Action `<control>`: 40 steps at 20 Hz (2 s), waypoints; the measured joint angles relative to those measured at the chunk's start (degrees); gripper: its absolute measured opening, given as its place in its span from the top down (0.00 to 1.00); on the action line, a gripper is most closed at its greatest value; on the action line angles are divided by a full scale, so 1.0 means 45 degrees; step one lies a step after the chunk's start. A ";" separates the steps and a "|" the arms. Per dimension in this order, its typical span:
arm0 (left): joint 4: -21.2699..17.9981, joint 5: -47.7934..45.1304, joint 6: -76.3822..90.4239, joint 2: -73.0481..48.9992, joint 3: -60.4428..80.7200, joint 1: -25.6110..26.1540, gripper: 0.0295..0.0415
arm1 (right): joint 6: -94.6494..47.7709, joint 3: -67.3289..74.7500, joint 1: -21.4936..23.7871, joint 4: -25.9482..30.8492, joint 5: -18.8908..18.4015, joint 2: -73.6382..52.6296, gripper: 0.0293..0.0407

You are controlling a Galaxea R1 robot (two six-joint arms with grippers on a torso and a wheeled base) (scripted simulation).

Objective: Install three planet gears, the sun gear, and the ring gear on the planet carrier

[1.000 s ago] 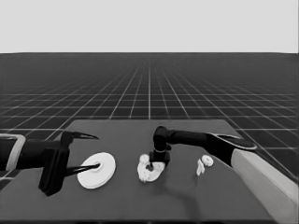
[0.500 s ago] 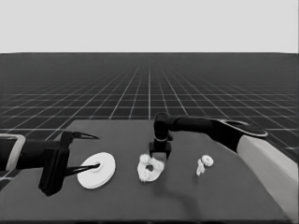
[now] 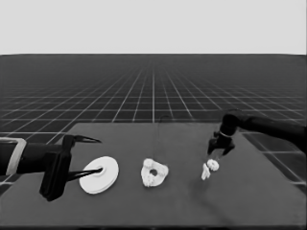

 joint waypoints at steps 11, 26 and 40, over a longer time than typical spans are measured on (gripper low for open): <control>0.0000 0.0000 0.0000 0.0000 0.0000 0.0000 0.25 | -0.1258 -0.2376 -0.2314 -0.1228 0.1960 0.0900 0.19; 0.0000 0.0000 0.0000 0.0000 0.0000 0.0000 0.25 | -0.0715 -0.0921 -0.0909 -0.0490 0.0706 0.0183 0.84; 0.0000 0.0000 0.0000 0.0000 0.0000 0.0000 0.25 | 0.8067 -0.0418 -0.0154 -0.0703 -0.0972 0.8561 0.84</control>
